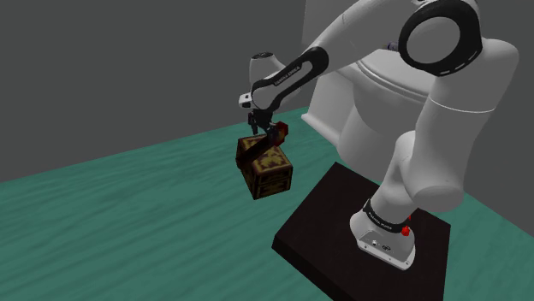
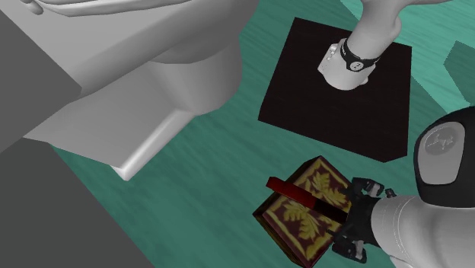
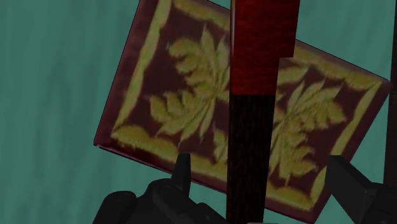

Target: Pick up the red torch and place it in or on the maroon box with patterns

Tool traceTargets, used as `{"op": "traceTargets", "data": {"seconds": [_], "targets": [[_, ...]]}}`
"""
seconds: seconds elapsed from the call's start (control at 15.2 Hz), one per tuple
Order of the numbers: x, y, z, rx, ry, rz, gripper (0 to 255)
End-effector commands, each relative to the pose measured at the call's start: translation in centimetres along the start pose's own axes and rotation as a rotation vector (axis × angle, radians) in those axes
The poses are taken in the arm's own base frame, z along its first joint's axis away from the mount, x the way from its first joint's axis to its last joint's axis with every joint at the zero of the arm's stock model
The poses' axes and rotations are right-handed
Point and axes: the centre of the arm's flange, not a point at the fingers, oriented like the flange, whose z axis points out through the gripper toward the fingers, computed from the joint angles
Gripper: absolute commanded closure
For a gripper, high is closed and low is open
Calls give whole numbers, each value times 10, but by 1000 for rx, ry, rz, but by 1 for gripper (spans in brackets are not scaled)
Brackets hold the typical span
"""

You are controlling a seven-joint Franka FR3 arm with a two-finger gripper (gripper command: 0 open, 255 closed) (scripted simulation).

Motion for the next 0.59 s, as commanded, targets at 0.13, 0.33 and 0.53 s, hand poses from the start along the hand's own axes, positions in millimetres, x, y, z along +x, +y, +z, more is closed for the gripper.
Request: {"op": "traceTargets", "data": {"seconds": [0.13, 0.33, 0.53], "targets": [[-2, 0, -33, 1, 0, 0, 0], [-2, 0, -33, 1, 0, 0, 0], [-2, 0, -33, 1, 0, 0, 0]]}}
